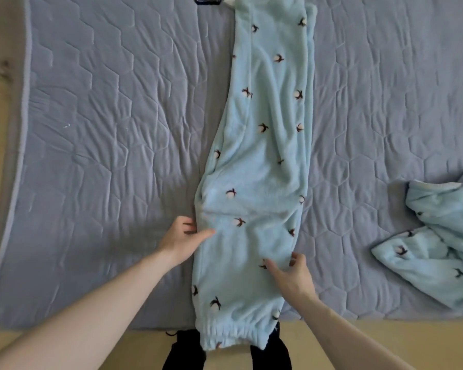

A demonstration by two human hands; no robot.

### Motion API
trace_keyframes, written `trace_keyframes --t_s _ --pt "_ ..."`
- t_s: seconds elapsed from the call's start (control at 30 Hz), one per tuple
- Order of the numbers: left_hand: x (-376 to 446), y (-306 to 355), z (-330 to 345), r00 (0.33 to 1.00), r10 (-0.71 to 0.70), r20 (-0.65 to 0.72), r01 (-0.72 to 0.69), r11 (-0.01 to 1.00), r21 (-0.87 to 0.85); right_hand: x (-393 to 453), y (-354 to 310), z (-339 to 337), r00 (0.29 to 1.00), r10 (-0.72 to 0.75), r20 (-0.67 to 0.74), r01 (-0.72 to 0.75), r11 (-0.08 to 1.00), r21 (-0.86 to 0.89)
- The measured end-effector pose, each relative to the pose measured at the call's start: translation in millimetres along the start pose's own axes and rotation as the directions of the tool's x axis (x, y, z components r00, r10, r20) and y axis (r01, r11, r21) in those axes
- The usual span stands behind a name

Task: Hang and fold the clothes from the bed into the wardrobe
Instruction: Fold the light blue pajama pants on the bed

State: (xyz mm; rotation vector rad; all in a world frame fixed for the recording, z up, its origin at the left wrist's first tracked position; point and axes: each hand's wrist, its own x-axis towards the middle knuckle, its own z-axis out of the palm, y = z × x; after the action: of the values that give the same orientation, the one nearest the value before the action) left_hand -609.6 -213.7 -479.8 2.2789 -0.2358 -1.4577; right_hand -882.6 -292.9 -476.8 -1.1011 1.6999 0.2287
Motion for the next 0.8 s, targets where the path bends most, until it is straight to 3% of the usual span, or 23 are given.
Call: trace_keyframes --t_s 0.1,0.17,0.3,0.47,0.67,0.8 --pt "-35 -45 4 0.973 -0.130 0.192 0.102 0.984 0.148 -21 22 11 0.996 0.085 -0.005 -0.084 0.985 -0.153" --pt "-52 -70 11 0.956 -0.174 0.235 0.139 0.977 0.161 -32 31 17 0.989 0.149 -0.021 -0.150 0.966 -0.210" --pt "-74 -102 30 0.954 -0.167 0.247 0.166 0.986 0.025 -50 45 26 0.969 0.205 0.140 -0.193 0.977 -0.090" --pt "-92 -111 42 0.951 -0.171 0.258 0.190 0.981 -0.050 -64 59 18 0.983 0.139 0.117 -0.133 0.990 -0.056" --pt "-120 -107 41 0.960 -0.188 0.206 0.178 0.982 0.067 -93 68 9 0.968 0.157 0.198 -0.135 0.984 -0.120" --pt "-145 -112 42 0.913 -0.313 0.261 0.271 0.945 0.182 -120 80 2 0.927 0.259 0.273 -0.202 0.955 -0.219"
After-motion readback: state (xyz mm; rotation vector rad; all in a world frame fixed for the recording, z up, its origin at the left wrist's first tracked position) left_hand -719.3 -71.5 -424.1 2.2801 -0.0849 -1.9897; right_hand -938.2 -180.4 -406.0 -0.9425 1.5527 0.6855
